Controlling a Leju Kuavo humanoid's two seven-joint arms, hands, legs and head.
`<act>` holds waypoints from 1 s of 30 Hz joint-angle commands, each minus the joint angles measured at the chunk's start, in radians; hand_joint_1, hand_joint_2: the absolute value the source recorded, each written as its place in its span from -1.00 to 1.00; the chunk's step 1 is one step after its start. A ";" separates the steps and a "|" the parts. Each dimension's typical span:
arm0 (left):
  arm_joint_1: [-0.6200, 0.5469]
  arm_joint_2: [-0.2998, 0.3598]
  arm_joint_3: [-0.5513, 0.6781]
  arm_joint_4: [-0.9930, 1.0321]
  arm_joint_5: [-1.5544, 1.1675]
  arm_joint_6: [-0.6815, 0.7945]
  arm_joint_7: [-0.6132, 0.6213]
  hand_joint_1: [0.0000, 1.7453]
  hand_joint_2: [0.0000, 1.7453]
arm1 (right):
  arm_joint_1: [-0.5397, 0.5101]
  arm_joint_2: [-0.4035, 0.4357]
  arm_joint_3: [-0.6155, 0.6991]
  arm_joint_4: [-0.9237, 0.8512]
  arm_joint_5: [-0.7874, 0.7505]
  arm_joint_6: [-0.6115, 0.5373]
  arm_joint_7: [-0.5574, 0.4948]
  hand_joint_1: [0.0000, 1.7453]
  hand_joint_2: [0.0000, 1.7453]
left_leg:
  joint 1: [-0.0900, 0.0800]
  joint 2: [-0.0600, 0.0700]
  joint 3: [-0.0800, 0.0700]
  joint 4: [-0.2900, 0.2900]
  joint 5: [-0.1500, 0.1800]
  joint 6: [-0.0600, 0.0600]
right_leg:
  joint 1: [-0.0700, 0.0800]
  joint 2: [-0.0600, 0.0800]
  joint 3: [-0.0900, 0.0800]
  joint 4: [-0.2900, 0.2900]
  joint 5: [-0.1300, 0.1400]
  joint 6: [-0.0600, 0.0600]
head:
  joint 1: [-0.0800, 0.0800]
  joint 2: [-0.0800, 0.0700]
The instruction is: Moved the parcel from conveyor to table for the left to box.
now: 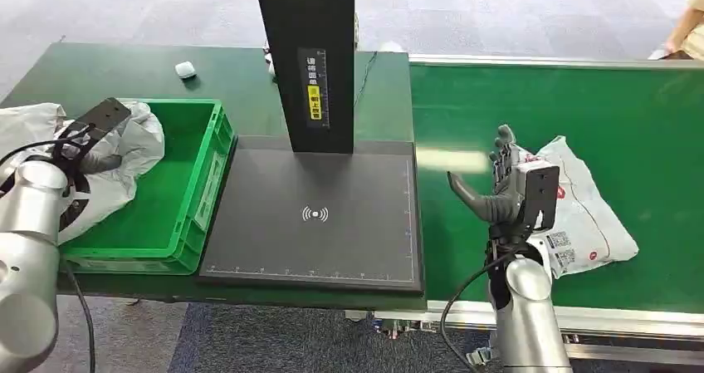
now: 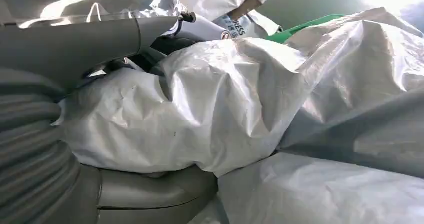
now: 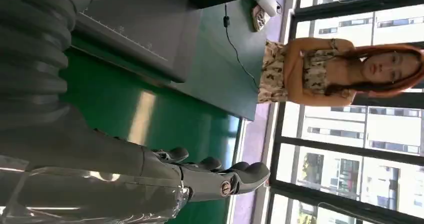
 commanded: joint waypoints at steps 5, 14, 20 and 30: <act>-0.088 -0.004 -0.015 0.078 -0.001 0.116 0.052 -1.00 1.00 | -0.005 -0.037 0.031 0.015 -0.005 -0.007 0.016 -1.00 1.00 | 0.001 -0.001 0.003 0.000 -0.001 0.000 | 0.001 -0.001 0.004 -0.001 -0.001 -0.001 | 0.000 0.000; -0.111 0.002 -0.028 0.074 -0.006 0.137 0.074 -1.00 1.00 | -0.006 -0.032 0.035 0.009 0.000 -0.007 0.025 -1.00 1.00 | 0.001 0.000 0.001 0.000 -0.001 0.000 | 0.001 -0.001 0.002 -0.001 0.000 -0.001 | 0.000 0.000; -0.110 0.002 -0.030 0.079 0.000 0.136 0.067 -1.00 1.00 | -0.007 -0.029 0.037 0.013 0.001 -0.006 0.025 -1.00 1.00 | 0.001 0.000 0.002 0.000 -0.001 0.000 | 0.001 -0.001 0.003 -0.001 -0.001 -0.001 | 0.000 0.000; -0.114 -0.007 -0.027 0.084 0.014 0.129 0.075 -1.00 1.00 | -0.018 -0.014 0.039 0.025 0.010 -0.007 0.032 -1.00 1.00 | 0.001 0.000 0.001 0.000 0.000 0.000 | 0.001 -0.001 0.001 0.000 0.000 -0.001 | 0.000 0.000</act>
